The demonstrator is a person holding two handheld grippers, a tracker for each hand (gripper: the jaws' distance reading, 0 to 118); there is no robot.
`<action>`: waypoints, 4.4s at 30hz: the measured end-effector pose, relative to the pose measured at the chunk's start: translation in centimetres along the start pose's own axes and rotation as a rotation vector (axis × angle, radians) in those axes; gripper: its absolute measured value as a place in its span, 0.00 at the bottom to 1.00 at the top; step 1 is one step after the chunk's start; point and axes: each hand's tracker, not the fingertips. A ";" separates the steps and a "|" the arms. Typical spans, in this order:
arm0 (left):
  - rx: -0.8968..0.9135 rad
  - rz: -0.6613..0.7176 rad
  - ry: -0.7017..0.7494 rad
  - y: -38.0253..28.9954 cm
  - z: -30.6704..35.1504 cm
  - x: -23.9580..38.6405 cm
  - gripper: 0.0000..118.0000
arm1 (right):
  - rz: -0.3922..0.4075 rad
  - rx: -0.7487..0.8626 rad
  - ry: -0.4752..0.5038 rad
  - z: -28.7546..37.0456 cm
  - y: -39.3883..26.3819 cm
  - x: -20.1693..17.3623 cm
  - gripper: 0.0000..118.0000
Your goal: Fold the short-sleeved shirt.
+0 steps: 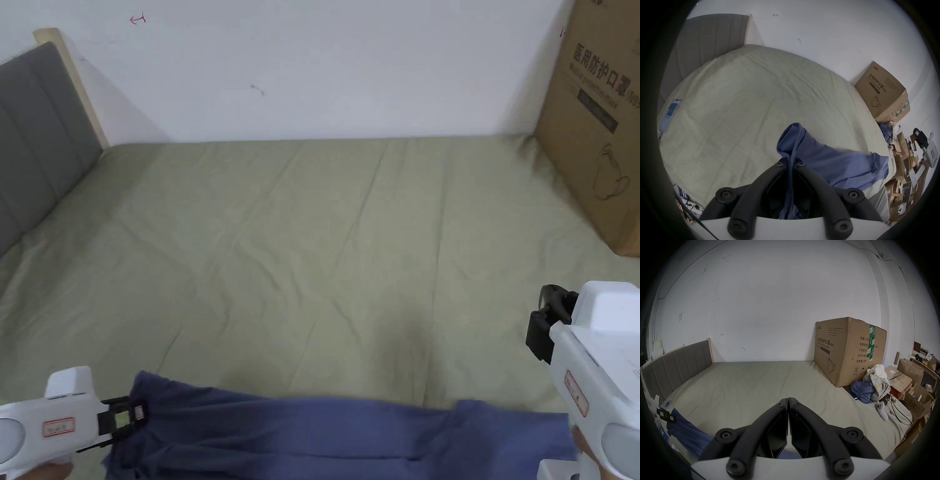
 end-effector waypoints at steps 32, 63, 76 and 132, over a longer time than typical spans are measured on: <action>-0.265 -0.156 -0.112 -6.6 -13.0 26.0 0.04 | -0.037 0.013 0.008 3.1 -0.9 4.6 0.00; 0.122 -0.307 0.015 -8.0 -6.2 16.7 0.00 | -0.024 0.029 0.021 3.7 0.6 3.9 0.00; -0.026 -0.478 -0.114 -13.4 -9.2 22.0 0.00 | -0.030 0.007 -0.003 3.8 0.1 5.0 0.00; -0.135 -0.035 -0.298 -6.5 -8.6 10.7 0.08 | 0.010 -0.052 0.009 2.1 0.1 3.4 0.00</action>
